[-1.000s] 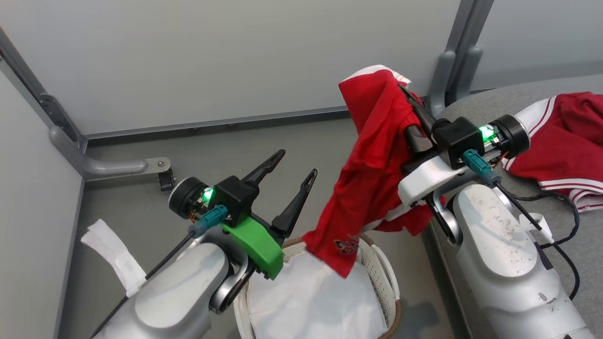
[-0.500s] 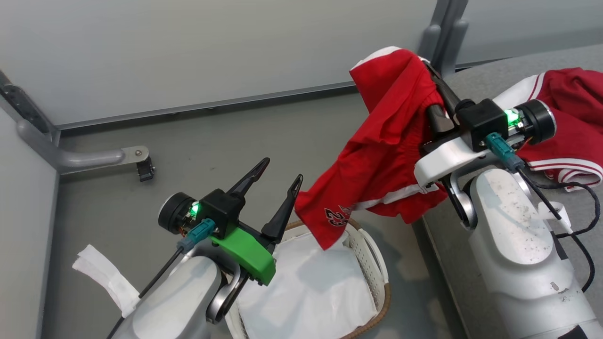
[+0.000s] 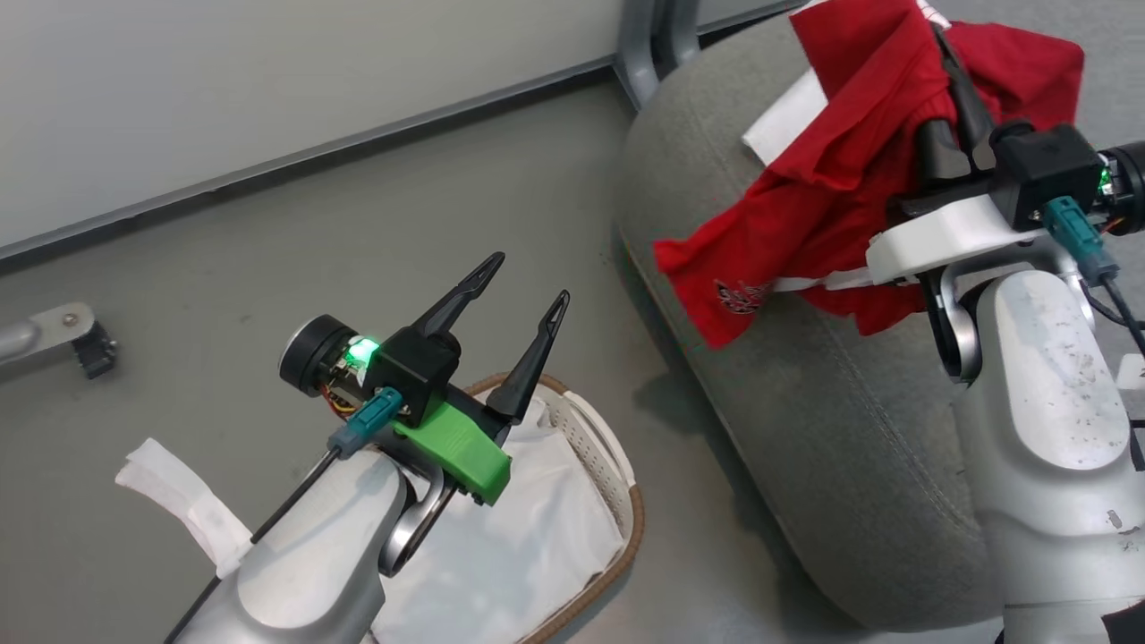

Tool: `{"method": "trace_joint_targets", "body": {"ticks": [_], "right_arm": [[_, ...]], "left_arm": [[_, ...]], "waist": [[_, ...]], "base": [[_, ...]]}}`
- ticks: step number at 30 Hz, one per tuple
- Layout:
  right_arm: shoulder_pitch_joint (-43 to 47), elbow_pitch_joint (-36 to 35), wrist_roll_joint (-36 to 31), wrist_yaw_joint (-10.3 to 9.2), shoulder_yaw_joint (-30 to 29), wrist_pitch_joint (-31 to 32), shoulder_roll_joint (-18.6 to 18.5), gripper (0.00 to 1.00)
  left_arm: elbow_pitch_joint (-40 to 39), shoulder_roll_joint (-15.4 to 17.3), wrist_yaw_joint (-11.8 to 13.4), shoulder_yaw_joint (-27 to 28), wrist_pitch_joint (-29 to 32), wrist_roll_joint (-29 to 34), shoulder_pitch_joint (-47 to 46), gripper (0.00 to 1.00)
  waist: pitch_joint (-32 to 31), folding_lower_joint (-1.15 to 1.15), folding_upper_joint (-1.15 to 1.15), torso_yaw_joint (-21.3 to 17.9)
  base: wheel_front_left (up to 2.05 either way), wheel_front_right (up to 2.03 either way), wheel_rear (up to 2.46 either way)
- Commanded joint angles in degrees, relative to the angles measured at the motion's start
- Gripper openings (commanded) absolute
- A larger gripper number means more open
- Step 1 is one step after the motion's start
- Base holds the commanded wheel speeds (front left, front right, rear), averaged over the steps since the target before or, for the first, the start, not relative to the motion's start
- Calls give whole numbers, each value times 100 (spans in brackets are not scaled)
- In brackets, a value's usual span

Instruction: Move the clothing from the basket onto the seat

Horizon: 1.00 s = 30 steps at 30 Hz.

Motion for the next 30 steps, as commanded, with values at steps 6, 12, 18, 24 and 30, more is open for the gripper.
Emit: {"method": "trace_joint_targets", "body": {"ticks": [6,12,18,24,30], "right_arm": [[139,-147,136,-8,-251,-29,1,0],[209,-204,217,-8,-394,-28,5,0],[20,-153,104,-8,-575,-29,-3,0],[-598,5,-317,-9,-865,-29,-113,0],[-1493,100,-589,-8,-1205,-28,-605,0]], "left_arm": [[50,170,-82,-113,-12,143,-237,100],[39,217,-104,-302,16,142,-402,100],[-68,210,-126,-489,63,165,-576,100],[-209,187,-135,-623,58,181,-712,100],[-307,174,-96,-657,42,243,-833,100]], "waist": [[817,0,26,-1360],[1039,0,26,-1552],[1283,0,26,-1345],[1560,0,26,-888],[1886,0,26,-405]], "base": [[0,0,0],[0,0,0],[0,0,0],[0,0,0],[0,0,0]]}}
